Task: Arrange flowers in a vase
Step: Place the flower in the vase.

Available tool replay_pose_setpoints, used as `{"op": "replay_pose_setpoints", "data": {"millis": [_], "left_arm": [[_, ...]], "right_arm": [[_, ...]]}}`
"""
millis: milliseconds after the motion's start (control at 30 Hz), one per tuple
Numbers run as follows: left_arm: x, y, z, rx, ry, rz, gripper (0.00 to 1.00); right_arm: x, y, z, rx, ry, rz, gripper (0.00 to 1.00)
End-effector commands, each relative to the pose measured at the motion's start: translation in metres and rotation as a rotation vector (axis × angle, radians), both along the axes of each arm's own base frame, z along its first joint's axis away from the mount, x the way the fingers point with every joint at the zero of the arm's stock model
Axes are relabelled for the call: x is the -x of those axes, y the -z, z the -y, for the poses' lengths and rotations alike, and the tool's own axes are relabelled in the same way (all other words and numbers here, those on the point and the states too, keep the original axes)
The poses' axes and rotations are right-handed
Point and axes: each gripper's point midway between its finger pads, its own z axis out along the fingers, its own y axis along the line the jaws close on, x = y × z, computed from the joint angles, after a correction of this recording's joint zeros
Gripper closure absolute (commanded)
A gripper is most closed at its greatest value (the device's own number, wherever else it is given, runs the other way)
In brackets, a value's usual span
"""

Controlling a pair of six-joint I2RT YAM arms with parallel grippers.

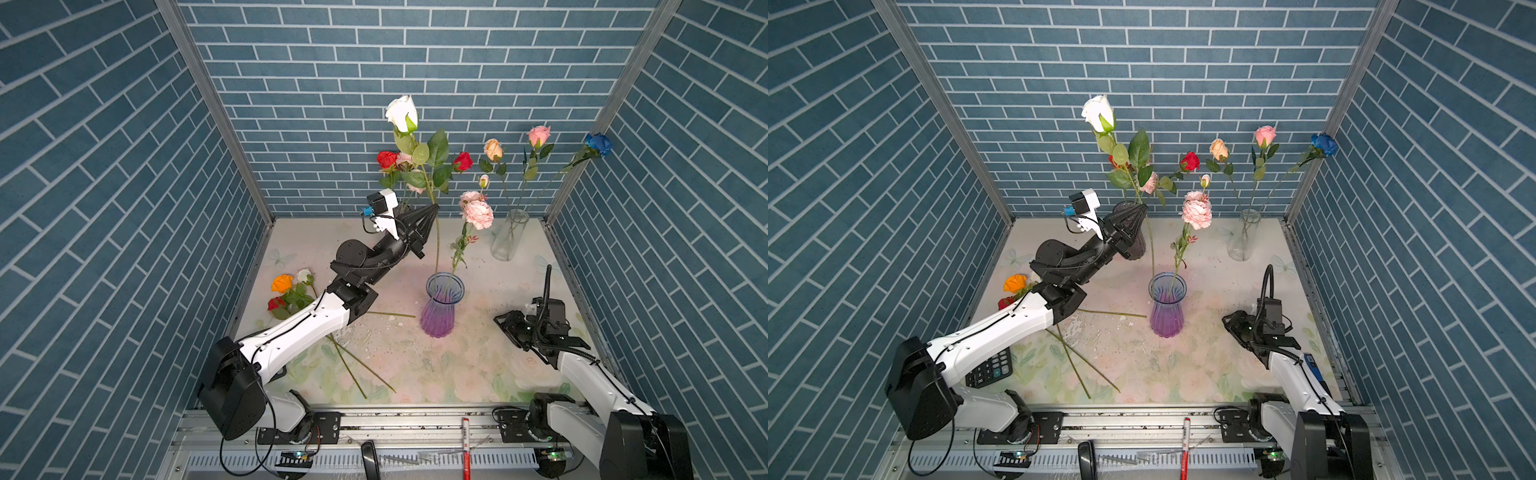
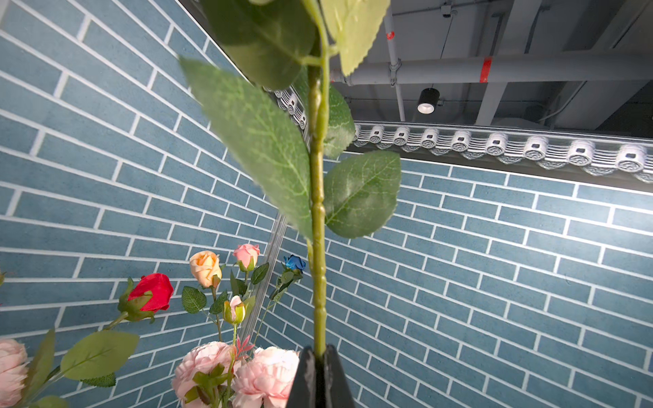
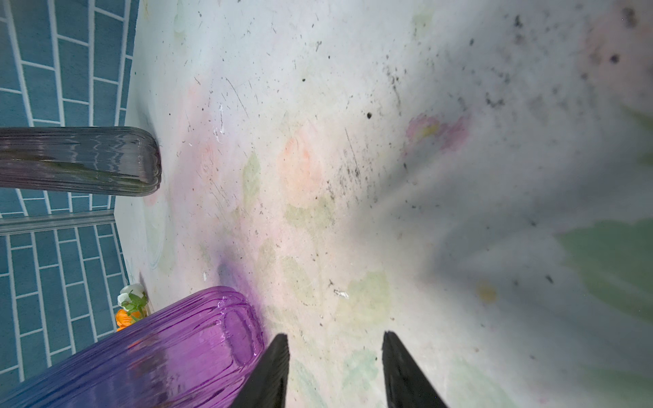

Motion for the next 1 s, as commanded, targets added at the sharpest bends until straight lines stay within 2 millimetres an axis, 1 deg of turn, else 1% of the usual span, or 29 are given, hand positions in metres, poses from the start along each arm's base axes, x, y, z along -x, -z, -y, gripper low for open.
{"op": "replay_pose_setpoints", "data": {"millis": [0,33,133,233,433,533,767,800,833,867,900,967], "left_arm": [[0.022,-0.036,0.0,0.048,0.025,0.101,1.0],[0.024,-0.041,0.002,0.041,0.026,0.111,1.0],[0.029,-0.046,0.008,0.007,0.028,0.135,1.0],[0.028,-0.044,0.009,-0.011,0.018,0.132,1.0],[0.026,-0.031,0.013,-0.043,0.015,0.113,1.0],[0.025,-0.014,0.017,-0.084,0.004,0.096,1.0],[0.014,0.043,0.027,-0.158,-0.006,0.008,1.0],[0.012,0.05,0.029,-0.164,-0.001,-0.012,0.98],[0.009,0.056,0.029,-0.172,-0.003,-0.039,0.76],[0.003,0.066,0.027,-0.189,-0.027,-0.101,0.23],[-0.006,0.077,0.021,-0.211,-0.069,-0.185,0.01],[-0.016,0.101,0.007,-0.298,-0.152,-0.321,0.0]], "right_arm": [[0.003,0.005,0.002,-0.015,0.026,-0.029,0.55],[0.003,0.006,0.001,-0.016,0.024,-0.03,0.55],[0.003,0.006,0.001,-0.017,0.025,-0.03,0.55],[0.004,0.006,0.001,-0.018,0.026,-0.029,0.55],[0.004,0.005,0.002,-0.017,0.03,-0.026,0.55],[0.004,0.005,0.002,-0.019,0.028,-0.027,0.55],[0.004,0.005,0.003,-0.021,0.03,-0.026,0.55],[0.004,0.005,0.002,-0.022,0.029,-0.025,0.55],[0.004,0.005,0.002,-0.022,0.029,-0.026,0.55],[0.004,0.005,0.002,-0.022,0.029,-0.025,0.55],[0.004,0.005,0.003,-0.022,0.03,-0.025,0.55],[0.004,0.006,0.002,-0.023,0.03,-0.028,0.55]]}}
